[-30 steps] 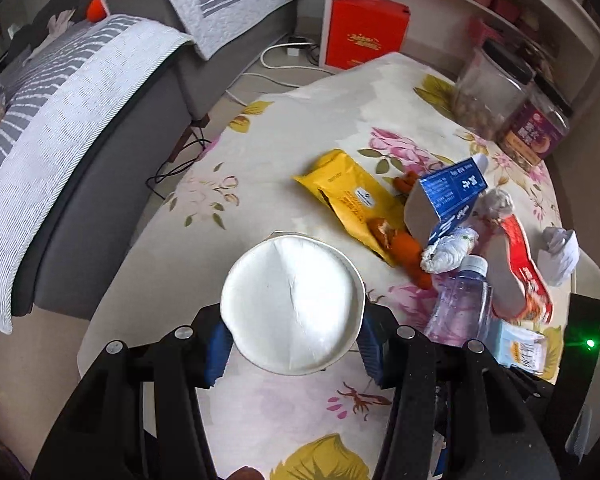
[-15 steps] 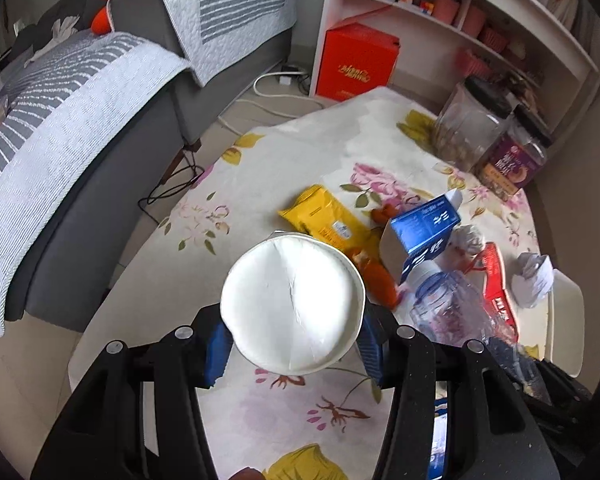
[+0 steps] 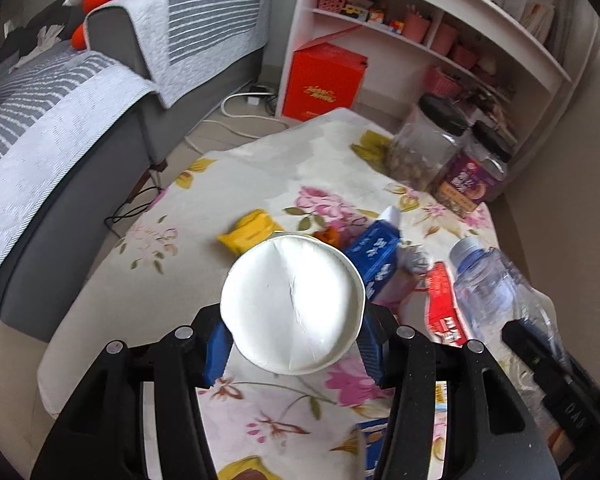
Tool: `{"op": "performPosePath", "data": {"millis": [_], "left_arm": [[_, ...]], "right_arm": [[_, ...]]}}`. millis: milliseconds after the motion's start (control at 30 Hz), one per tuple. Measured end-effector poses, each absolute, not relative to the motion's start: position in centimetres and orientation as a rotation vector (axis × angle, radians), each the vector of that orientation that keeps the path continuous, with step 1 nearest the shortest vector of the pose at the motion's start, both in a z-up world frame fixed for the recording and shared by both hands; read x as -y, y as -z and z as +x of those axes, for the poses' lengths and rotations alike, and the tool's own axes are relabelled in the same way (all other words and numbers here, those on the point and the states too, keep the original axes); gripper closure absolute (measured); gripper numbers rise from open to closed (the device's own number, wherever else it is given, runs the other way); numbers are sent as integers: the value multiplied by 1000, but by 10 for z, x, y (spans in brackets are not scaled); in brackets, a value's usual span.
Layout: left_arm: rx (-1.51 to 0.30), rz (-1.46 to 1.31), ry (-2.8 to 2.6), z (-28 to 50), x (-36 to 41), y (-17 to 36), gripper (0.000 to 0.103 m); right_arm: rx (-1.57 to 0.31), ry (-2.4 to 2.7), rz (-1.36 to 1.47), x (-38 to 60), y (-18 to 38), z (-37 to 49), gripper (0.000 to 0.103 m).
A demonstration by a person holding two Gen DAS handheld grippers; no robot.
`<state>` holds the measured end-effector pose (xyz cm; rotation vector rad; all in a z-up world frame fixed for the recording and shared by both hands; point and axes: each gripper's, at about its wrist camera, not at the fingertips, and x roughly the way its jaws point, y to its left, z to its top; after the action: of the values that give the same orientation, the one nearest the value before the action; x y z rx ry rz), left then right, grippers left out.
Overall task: Collect trash
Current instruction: 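Carry the bottle and cup to the white bin and release both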
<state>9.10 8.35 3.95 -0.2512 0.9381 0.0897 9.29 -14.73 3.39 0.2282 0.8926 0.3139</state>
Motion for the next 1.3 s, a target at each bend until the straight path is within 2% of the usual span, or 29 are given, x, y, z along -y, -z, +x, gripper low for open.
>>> {"op": "performPosePath", "data": {"millis": [433,867,933,1000,1067,1167,1300], "left_arm": [[-863,-215,36,99,-12,-46,51],[-843,-144,238,112,113,-62,51],[-844,-128,275,117,142,-65,51],[-846,-117,302,120,167,-65,51],[-859,-114,332,125,193,-63,51],[-884,-111,370,133,231,-59,51],[-906,-94,407,139,276,-55,51]], "right_arm": [[-708,28,214,262,-63,81,61],[-727,460,141,402,-55,86,60],[-722,509,157,421,-58,81,52],[-703,549,160,433,-64,75,27],[-669,617,167,451,-69,62,18],[-652,665,193,470,-73,52,11],[-659,704,258,497,-72,43,8]]}}
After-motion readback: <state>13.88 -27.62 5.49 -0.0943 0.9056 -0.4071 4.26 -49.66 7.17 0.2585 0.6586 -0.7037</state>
